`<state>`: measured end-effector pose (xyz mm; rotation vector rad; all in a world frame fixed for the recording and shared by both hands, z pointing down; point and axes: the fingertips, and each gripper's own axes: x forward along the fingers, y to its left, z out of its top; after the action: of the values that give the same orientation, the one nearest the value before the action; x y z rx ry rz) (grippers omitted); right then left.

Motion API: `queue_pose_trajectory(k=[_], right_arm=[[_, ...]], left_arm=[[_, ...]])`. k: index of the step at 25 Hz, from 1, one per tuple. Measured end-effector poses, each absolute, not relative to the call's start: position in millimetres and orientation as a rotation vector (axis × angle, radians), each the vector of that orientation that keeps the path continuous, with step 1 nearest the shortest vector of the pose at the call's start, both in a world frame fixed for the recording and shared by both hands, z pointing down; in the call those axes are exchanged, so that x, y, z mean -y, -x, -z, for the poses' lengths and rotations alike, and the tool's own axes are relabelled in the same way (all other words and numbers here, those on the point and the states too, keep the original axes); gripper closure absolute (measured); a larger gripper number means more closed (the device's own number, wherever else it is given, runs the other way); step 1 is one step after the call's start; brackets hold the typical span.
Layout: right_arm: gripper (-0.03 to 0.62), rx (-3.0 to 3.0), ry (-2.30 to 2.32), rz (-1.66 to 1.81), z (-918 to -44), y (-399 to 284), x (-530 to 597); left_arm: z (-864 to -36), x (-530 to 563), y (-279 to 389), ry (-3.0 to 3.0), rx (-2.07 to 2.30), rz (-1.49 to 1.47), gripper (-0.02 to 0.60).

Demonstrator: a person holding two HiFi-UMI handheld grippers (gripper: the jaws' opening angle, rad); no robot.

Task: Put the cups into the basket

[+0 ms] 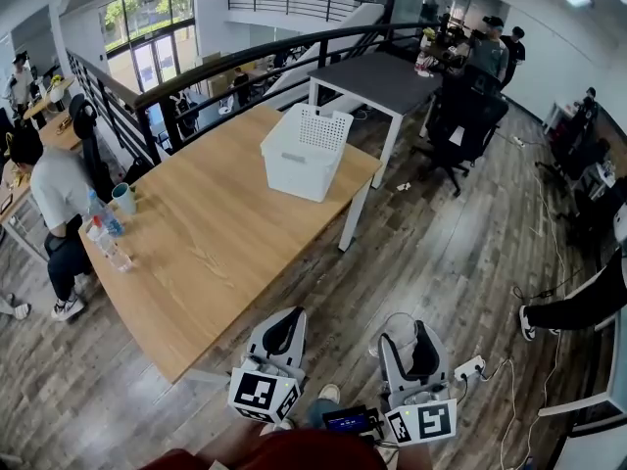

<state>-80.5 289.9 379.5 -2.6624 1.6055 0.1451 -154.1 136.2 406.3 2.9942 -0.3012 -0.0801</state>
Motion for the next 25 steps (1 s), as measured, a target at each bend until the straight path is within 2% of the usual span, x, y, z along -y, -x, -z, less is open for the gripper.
queue_pose_trajectory(k=[25], right_arm=[[0.339,-1.61,2.56,-0.06,-391,-62,-294]], left_arm=[[-404,-153,12,-3.046,0.303,0.01,0.575]])
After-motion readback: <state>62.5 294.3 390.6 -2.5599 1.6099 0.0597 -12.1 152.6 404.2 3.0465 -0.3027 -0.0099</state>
